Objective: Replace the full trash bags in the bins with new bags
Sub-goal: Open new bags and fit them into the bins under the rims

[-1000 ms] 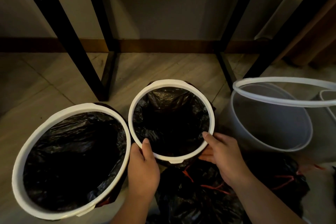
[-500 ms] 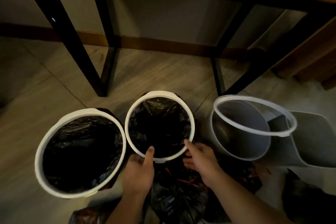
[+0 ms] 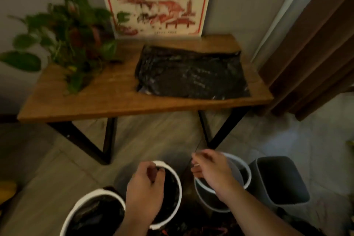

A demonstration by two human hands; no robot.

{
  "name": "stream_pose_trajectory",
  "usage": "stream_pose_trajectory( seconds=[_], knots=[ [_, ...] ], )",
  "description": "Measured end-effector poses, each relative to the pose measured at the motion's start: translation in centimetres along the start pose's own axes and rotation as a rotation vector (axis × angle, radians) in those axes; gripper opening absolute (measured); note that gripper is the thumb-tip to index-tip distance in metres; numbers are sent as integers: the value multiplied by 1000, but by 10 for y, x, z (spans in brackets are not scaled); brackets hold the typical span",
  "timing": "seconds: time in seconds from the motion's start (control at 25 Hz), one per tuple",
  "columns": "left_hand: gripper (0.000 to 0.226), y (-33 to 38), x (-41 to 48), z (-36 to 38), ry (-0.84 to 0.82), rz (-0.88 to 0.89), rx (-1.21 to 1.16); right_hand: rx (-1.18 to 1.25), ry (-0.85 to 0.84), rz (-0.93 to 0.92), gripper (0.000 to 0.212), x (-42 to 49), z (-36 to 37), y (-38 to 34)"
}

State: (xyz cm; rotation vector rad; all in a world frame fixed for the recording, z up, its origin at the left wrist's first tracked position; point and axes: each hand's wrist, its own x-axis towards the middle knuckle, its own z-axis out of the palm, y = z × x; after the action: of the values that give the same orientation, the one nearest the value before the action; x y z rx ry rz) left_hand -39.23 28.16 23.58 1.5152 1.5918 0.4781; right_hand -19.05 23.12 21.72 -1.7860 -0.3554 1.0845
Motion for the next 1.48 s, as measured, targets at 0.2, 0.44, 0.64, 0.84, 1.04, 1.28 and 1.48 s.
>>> stream_pose_trajectory(
  seconds=[0.2,0.44,0.64,0.84,1.04,1.28,1.48],
  knots=[
    [23,125,77,-20,151,618,370,-630,174,-481,19,48,-36,-139],
    [57,149,170,-23,23,483,872,-1311,15,-590,50,111,-47,-172],
    [26,133,177,-13,61,440,799,-1299,119,-656,34,121,-44,-157],
    [17,134,169,-12,101,408,711,-1326,218,-694,18,116,-39,-158],
    [44,157,137,-19,135,249,239,-1111,325,-897,16,88,-29,-187],
    [55,212,86,-22,-391,-407,-891,-1042,232,-1130,19,-18,-10,-189],
    [32,230,19,-66,-387,-316,-1047,-921,-30,-1027,21,-105,-23,-181]
  ],
)
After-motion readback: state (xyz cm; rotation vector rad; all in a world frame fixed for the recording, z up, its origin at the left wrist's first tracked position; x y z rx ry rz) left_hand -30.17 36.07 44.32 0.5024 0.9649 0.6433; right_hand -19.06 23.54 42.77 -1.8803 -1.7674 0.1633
